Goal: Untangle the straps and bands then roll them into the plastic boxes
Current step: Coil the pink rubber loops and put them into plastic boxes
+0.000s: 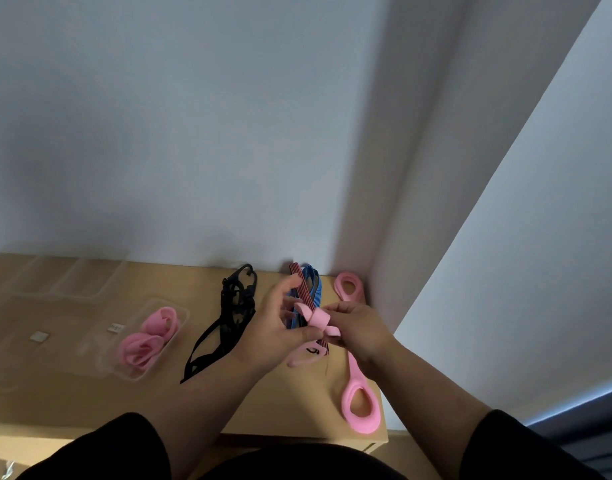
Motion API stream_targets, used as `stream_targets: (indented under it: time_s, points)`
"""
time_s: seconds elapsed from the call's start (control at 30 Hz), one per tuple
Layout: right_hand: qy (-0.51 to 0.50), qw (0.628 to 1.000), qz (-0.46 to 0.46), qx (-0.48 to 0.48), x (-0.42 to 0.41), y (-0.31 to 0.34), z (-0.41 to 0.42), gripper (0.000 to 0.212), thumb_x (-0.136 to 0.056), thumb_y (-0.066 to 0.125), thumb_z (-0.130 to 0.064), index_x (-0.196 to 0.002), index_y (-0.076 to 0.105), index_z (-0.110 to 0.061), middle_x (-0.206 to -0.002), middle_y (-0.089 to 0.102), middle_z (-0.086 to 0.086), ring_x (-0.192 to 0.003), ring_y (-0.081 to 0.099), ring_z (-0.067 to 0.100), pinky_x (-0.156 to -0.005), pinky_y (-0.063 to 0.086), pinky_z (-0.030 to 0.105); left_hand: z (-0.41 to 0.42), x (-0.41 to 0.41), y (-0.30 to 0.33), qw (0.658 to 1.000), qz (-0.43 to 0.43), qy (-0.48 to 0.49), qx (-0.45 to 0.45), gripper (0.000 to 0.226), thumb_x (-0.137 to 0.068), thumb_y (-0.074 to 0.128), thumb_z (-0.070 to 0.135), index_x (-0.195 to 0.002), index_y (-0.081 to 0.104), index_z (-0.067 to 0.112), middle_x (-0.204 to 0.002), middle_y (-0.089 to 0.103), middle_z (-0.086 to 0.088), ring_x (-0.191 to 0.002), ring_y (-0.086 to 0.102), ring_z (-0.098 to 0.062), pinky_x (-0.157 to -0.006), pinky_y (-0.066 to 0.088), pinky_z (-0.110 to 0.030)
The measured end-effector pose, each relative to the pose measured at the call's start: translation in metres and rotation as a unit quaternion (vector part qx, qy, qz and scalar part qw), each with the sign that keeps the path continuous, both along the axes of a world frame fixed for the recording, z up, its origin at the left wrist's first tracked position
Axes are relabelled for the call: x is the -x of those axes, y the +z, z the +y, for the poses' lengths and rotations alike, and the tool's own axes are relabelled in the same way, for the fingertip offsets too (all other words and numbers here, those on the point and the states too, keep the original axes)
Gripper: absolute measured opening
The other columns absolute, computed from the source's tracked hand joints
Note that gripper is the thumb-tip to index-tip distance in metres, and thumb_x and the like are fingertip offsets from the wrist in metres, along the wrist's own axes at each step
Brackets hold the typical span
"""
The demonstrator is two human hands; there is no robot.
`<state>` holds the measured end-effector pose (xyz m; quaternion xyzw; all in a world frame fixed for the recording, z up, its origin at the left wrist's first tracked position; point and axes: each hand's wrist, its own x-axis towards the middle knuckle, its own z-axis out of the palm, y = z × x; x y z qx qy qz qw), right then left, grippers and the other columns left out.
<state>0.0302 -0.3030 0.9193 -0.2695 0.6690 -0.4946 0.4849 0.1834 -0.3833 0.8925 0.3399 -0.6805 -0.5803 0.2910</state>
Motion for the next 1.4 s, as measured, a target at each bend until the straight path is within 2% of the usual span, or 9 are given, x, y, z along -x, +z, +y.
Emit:
stream_targets:
  time_s: [0.13, 0.3, 0.4, 0.67, 0.8, 1.0, 1.2, 1.3, 1.4]
  points:
    - [0.026, 0.999, 0.001, -0.031, -0.005, -0.002, 0.002, 0.018, -0.093, 0.065, -0.017, -0.094, 0.075, -0.003, -0.076, 0.071, 0.014, -0.069, 0.057, 0.024, -0.076, 0.049, 0.04, -0.003, -0.003, -0.001, 0.999, 0.009, -0.03, -0.02, 0.036, -0.071, 0.081, 0.02, -0.104, 0.07, 0.026, -0.103, 0.072, -0.001, -0.1, 0.069, -0.023, -0.086, 0.058, -0.038]
    - [0.06, 0.996, 0.04, -0.043, -0.008, -0.001, 0.004, 0.036, -0.103, 0.05, -0.039, -0.098, 0.074, -0.013, -0.089, 0.077, 0.012, -0.08, 0.067, 0.025, -0.084, 0.053, 0.04, -0.002, -0.003, -0.001, 0.997, 0.027, 0.003, -0.072, 0.024, -0.075, 0.079, 0.002, -0.093, 0.067, 0.012, -0.085, 0.07, -0.008, -0.08, 0.066, -0.018, -0.076, 0.056, -0.036]
    - [0.023, 0.997, 0.067, 0.009, -0.007, 0.0, 0.002, 0.043, -0.101, 0.048, -0.05, -0.095, 0.076, -0.018, -0.092, 0.075, 0.011, -0.086, 0.068, 0.025, -0.091, 0.054, 0.045, -0.003, -0.004, -0.002, 0.996, 0.027, 0.011, -0.087, 0.026, -0.072, 0.08, 0.008, -0.092, 0.068, 0.019, -0.091, 0.072, -0.011, -0.082, 0.067, -0.02, -0.078, 0.057, -0.04]
    - [0.075, 0.979, 0.178, 0.059, -0.008, 0.011, -0.004, 0.013, -0.096, 0.066, -0.022, -0.089, 0.077, -0.022, -0.084, 0.075, 0.0, -0.069, 0.064, 0.005, -0.064, 0.053, 0.02, -0.002, -0.003, 0.0, 0.99, 0.046, -0.028, -0.129, 0.057, -0.078, 0.078, -0.003, -0.125, 0.054, 0.019, -0.101, 0.075, -0.006, -0.095, 0.071, -0.019, -0.085, 0.055, -0.035]
    - [0.02, 0.99, 0.122, 0.075, -0.003, 0.013, -0.011, 0.008, -0.093, 0.069, -0.015, -0.09, 0.075, -0.012, -0.082, 0.075, 0.003, -0.069, 0.065, 0.01, -0.06, 0.052, 0.024, -0.003, -0.008, -0.001, 0.98, 0.074, -0.116, -0.145, 0.074, -0.076, 0.073, -0.013, -0.137, 0.045, 0.018, -0.11, 0.071, -0.019, -0.104, 0.069, -0.033, -0.085, 0.055, -0.042]
    - [-0.032, 0.995, 0.03, 0.09, 0.004, 0.015, -0.02, 0.005, -0.091, 0.07, -0.008, -0.088, 0.067, -0.007, -0.067, 0.068, 0.005, -0.058, 0.056, 0.018, -0.055, 0.047, 0.031, -0.003, -0.01, -0.011, 0.991, 0.011, -0.104, -0.083, 0.07, -0.074, 0.078, 0.007, -0.135, 0.051, 0.029, -0.076, 0.068, -0.011, -0.078, 0.066, -0.027, -0.091, 0.049, -0.054]
    - [-0.046, 0.991, -0.12, 0.04, 0.001, 0.005, -0.025, 0.006, -0.095, 0.066, -0.007, -0.089, 0.065, -0.008, -0.086, 0.068, 0.016, -0.075, 0.062, 0.029, -0.062, 0.053, 0.035, -0.008, -0.002, -0.009, 0.998, 0.042, -0.05, -0.009, 0.103, -0.071, 0.086, 0.009, -0.149, 0.029, 0.046, -0.135, 0.057, 0.005, -0.11, 0.067, -0.02, -0.093, 0.055, -0.04]
    - [-0.048, 0.991, -0.123, 0.023, 0.001, 0.002, -0.025, 0.005, -0.095, 0.066, -0.008, -0.089, 0.065, -0.007, -0.089, 0.069, 0.017, -0.074, 0.065, 0.027, -0.06, 0.058, 0.034, -0.013, -0.006, -0.009, 0.988, -0.03, -0.042, 0.145, 0.083, -0.074, 0.085, 0.028, -0.141, 0.042, 0.053, -0.144, 0.034, 0.029, -0.132, 0.046, -0.006, -0.108, 0.04, -0.024]
    - [-0.039, 0.995, -0.095, 0.002, 0.004, 0.0, -0.023, 0.004, -0.092, 0.069, -0.009, -0.094, 0.066, -0.006, -0.092, 0.071, 0.02, -0.076, 0.065, 0.029, -0.061, 0.055, 0.034, -0.013, -0.006, -0.002, 0.953, -0.069, -0.045, 0.292, 0.051, -0.078, 0.075, 0.047, -0.128, 0.062, 0.039, -0.134, 0.044, 0.034, -0.132, 0.037, 0.006, -0.106, 0.025, -0.006]
